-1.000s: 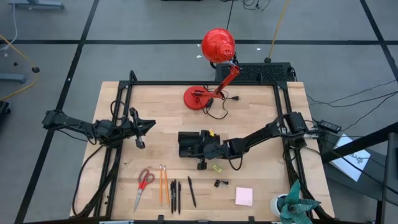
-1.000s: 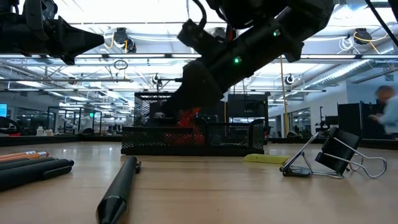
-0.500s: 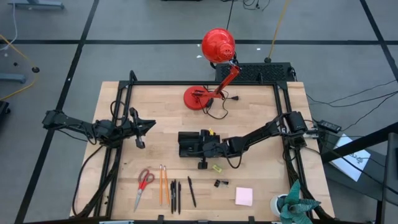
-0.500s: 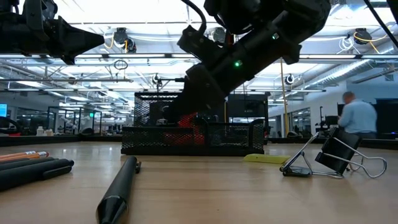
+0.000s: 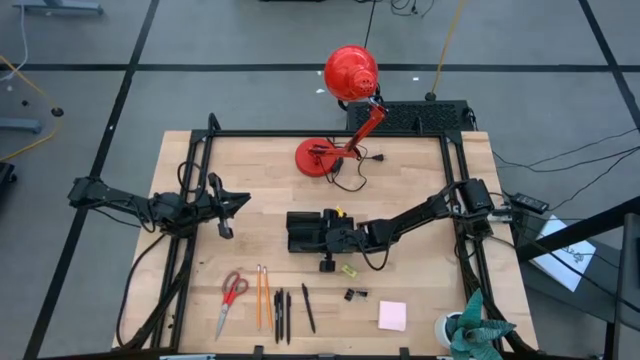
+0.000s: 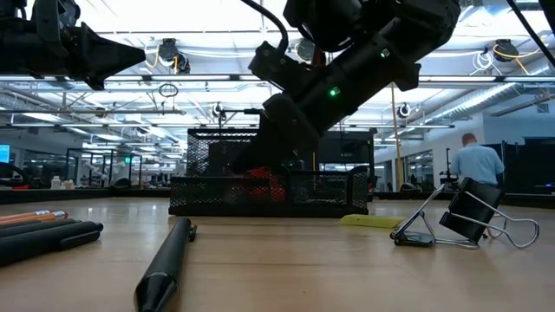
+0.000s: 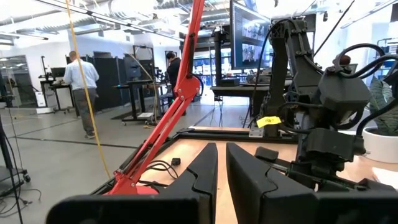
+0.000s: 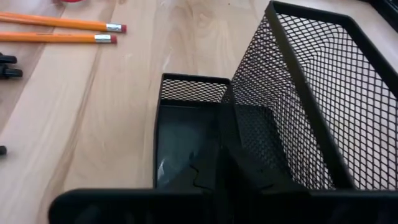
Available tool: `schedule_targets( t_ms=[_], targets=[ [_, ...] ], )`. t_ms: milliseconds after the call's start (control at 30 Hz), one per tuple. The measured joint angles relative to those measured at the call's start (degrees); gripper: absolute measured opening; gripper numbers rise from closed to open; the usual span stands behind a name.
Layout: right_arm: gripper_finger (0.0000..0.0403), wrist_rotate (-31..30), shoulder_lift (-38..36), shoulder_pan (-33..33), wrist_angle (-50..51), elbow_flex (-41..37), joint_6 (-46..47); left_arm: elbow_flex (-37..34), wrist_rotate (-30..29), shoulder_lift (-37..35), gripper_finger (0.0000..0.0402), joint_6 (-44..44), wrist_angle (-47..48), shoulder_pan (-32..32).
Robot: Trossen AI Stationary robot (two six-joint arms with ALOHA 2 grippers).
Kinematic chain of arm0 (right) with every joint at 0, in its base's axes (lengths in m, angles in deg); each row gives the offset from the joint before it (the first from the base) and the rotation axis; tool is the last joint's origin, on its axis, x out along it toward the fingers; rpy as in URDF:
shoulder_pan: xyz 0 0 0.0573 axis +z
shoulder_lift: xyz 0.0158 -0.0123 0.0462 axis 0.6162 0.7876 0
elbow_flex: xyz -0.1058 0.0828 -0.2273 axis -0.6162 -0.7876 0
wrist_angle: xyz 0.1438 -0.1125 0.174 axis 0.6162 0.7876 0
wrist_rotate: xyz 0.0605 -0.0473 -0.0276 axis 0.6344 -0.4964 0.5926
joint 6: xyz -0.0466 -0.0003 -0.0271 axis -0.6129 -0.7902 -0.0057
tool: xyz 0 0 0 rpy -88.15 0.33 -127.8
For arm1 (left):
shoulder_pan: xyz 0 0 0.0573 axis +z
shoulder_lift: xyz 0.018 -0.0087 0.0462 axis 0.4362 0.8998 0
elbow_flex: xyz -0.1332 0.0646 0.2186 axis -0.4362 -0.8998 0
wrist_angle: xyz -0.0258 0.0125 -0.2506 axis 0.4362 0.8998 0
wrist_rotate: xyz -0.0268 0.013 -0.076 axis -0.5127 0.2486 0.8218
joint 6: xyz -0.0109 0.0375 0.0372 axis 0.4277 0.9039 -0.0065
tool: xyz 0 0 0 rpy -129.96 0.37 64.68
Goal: Pick and place office supplies into organizer
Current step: Put the black binder clip into the black mesh desk organizer, then put the yellow eraser into the black mesh desk organizer
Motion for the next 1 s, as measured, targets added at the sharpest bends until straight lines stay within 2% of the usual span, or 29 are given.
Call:
schedule_targets(
  t_ms=[300,500,700,800,1000],
  targets=[
    [0.0050,0.0,-0.1,0.0,-0.3,0.0,0.1,0.0,0.0,0.0,0.0042,0.0,0.0,0.0],
    [0.0072,-0.3,-4.8,2.1,-0.6,-0.1,-3.0,0.0,0.0,0.0,0.0042,0.0,0.0,0.0],
    [0.0102,-0.7,-14.3,7.5,3.8,0.0,-3.8,0.0,0.0,0.0,0.0042,0.0,0.0,0.0],
    [0.0111,-4.1,-18.4,11.1,9.1,0.0,-2.4,0.0,0.0,0.0,0.0042,-0.2,0.0,0.0],
    [0.0114,-8.0,-21.9,17.3,17.1,0.0,6.8,0.0,0.0,0.0,0.0042,-0.5,0.0,0.0]
  ],
)
